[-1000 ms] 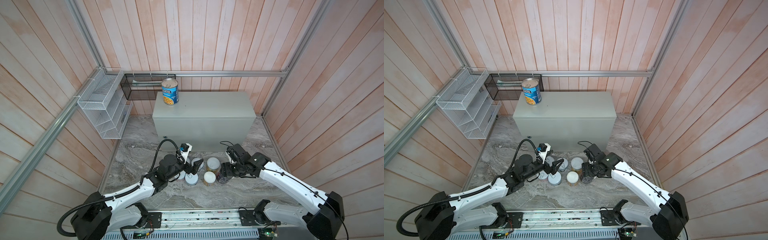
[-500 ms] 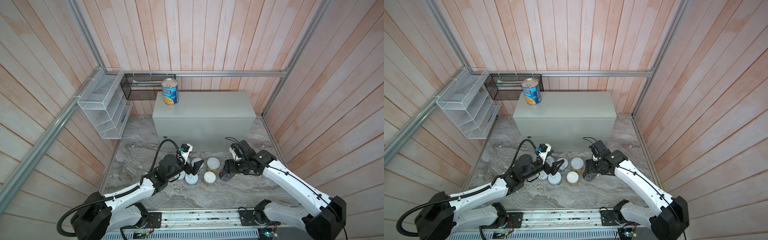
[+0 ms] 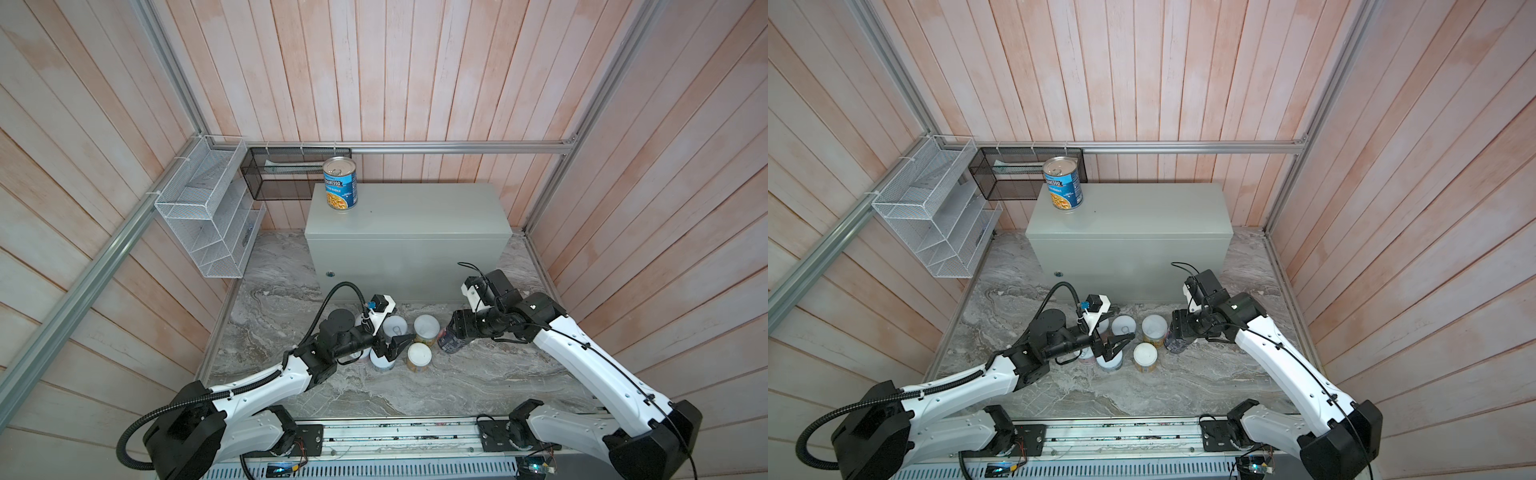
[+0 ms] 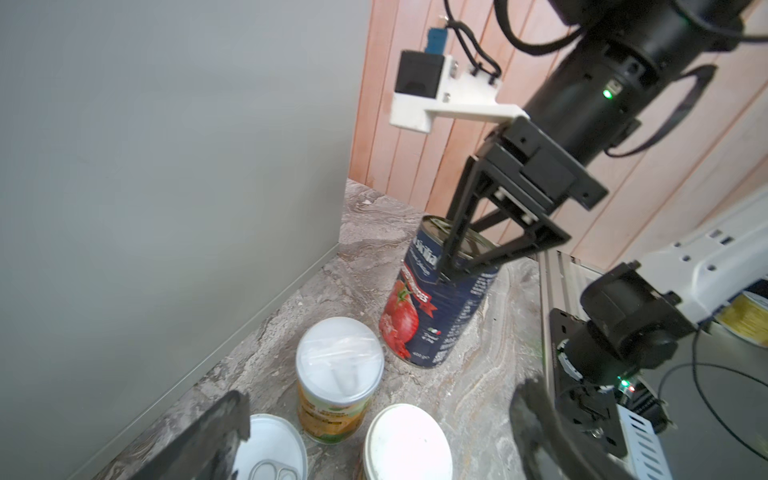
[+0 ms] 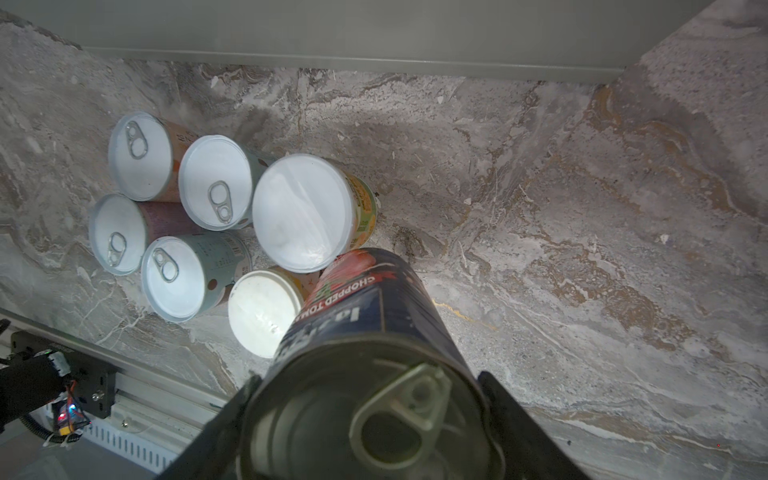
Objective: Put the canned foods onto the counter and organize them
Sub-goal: 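Reach the left gripper to the held la sicilia can and grasp it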
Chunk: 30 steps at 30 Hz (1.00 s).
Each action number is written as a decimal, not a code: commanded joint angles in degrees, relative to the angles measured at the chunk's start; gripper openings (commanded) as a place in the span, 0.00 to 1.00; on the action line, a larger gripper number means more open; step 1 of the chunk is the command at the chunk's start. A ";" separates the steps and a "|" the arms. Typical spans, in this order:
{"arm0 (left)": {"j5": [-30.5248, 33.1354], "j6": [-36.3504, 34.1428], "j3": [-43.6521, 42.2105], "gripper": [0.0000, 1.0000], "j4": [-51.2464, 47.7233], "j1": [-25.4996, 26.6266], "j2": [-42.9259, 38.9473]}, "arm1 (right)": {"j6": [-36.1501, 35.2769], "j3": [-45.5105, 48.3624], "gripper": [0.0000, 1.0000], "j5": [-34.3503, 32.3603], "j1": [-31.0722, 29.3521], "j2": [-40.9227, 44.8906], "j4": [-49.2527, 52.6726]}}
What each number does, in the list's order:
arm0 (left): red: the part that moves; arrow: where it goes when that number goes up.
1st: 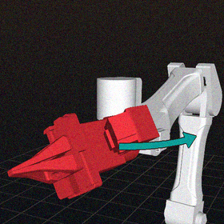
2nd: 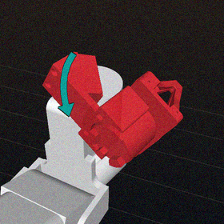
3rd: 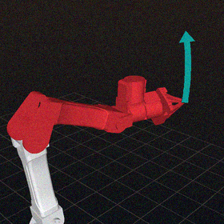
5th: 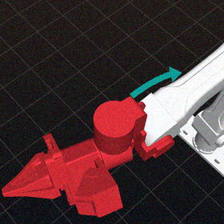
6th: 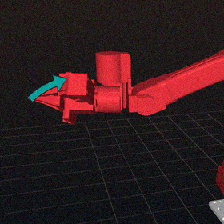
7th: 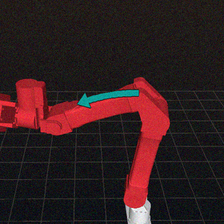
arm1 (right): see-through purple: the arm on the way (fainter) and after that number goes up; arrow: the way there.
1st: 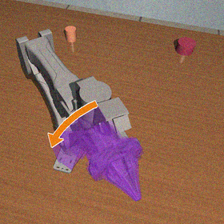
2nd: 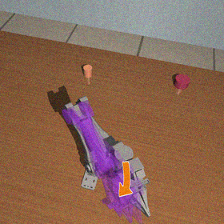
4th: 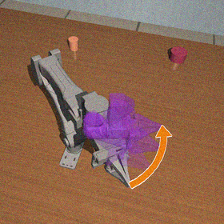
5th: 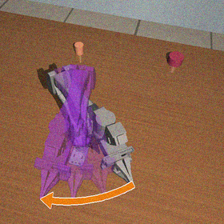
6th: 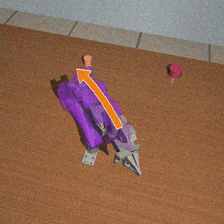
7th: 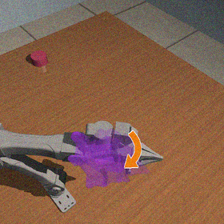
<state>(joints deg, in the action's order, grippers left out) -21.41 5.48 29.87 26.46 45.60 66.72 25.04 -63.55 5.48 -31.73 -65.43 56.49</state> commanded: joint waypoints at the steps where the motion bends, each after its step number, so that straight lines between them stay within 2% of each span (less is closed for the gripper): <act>1: -2.31 -2.22 -0.46 1.00 2.38 1.35 0.86 | -1.47 -4.74 0.42 2.34 0.22 -0.01 -0.36; 13: -3.53 -1.59 1.56 0.99 5.85 3.75 6.62 | -4.21 -6.74 0.42 8.09 0.22 -0.86 -1.54; 21: -8.45 0.85 3.12 0.98 11.51 4.85 11.21 | -5.25 -7.46 0.41 10.86 0.25 -0.84 -1.89; 30: -7.60 0.07 6.30 0.97 11.51 6.08 14.70 | -6.59 -7.44 0.41 14.09 0.29 0.08 -1.98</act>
<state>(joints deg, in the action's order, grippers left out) -28.38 5.80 34.11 35.79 51.46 80.53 19.42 -68.18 15.84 -31.73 -66.76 57.10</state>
